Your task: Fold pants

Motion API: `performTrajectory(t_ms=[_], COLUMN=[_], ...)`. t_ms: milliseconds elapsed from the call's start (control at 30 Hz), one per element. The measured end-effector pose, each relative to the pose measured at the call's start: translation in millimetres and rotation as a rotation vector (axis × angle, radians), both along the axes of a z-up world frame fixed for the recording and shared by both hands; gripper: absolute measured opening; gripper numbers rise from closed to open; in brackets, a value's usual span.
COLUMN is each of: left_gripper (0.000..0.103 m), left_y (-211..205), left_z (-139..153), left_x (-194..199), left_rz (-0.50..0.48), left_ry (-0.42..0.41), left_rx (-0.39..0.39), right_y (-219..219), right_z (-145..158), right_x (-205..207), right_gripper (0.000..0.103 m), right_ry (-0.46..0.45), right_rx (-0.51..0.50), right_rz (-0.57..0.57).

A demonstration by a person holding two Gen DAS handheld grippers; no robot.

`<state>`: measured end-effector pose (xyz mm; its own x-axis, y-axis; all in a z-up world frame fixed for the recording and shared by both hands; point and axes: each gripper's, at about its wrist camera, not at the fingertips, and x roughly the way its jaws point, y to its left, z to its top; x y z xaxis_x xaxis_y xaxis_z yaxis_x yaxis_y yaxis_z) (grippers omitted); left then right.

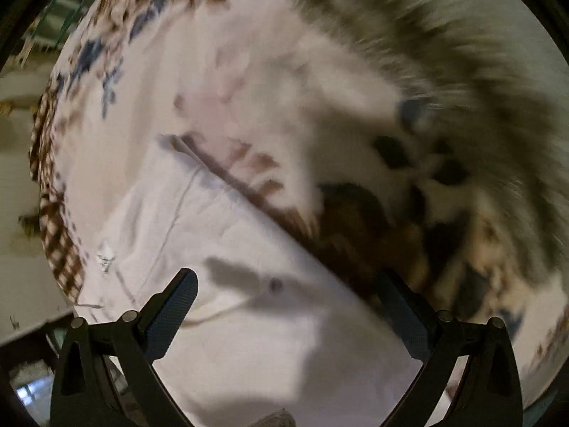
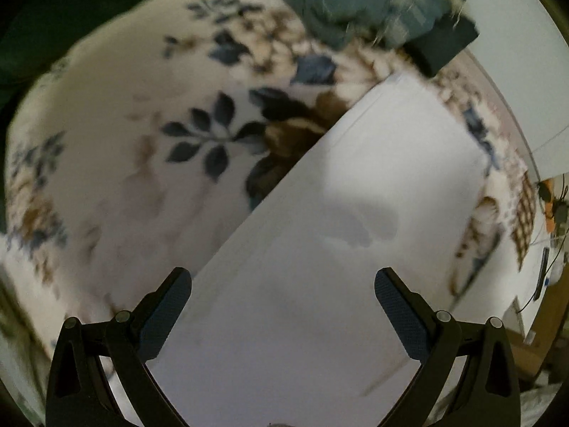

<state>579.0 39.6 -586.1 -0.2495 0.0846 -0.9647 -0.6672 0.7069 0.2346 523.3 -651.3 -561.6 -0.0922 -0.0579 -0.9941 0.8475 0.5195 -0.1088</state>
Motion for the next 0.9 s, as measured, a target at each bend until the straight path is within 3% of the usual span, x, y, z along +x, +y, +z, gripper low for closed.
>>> performTrajectory(t_ms=[167,200,267,300,333,400,433,467,500,733,833,867,900], left_gripper=[0.102,0.095,0.073,0.048,0.027,0.019,0.012,0.012,0.010,0.009,0.009,0.009,0.009], left_y=[-3.7,-4.6,-9.8,-14.1,-18.0,-20.3,-21.2,-20.1,-17.8,-17.6,-16.0,-7.3,8.8], left_z=[-2.0,1.0,11.7,20.1,26.7,46.2,56.7,66.1,75.1,156.9,200.6,207.0,188.6], left_x=[-0.8,-1.7,-3.5,-4.0,-3.6,-8.9,-12.8,-18.0,-24.8,-81.2,-122.7,-138.7,-143.0], left_rz=[0.014,0.009,-0.015,-0.039,-0.057,-0.072,-0.064,-0.052,-0.045,-0.068,-0.093,-0.103,-0.113], left_ry=[-0.001,-0.014,-0.052,-0.077,-0.091,-0.148,-0.182,-0.218,-0.251,-0.436,-0.526,-0.557,-0.577], left_rx=[0.026,0.033,0.033,0.025,0.022,-0.001,-0.012,-0.032,-0.050,-0.126,-0.168,-0.180,-0.182], right_y=[-6.2,-6.0,-5.5,-5.2,-5.2,-3.6,-1.4,-1.2,1.5,29.1,37.9,40.7,35.0], right_z=[-44.2,-50.3,-57.6,-59.1,-60.2,-60.5,-59.2,-57.9,-55.1,6.4,38.0,49.8,57.1], right_x=[17.0,18.1,17.0,15.3,12.7,8.5,6.4,4.7,3.2,-21.8,-55.9,-72.1,-82.2], right_gripper=[0.103,0.103,0.097,0.094,0.084,0.064,0.044,0.020,0.010,0.005,0.005,0.005,0.005], right_ry=[0.083,0.098,0.099,0.098,0.092,0.081,0.070,0.060,0.046,-0.103,-0.171,-0.193,-0.209], right_rx=[0.027,0.034,0.054,0.060,0.072,0.092,0.103,0.109,0.115,0.061,0.052,0.049,0.046], right_rz=[0.003,0.003,-0.002,-0.007,-0.016,-0.024,-0.019,-0.014,-0.006,0.081,0.106,0.118,0.124])
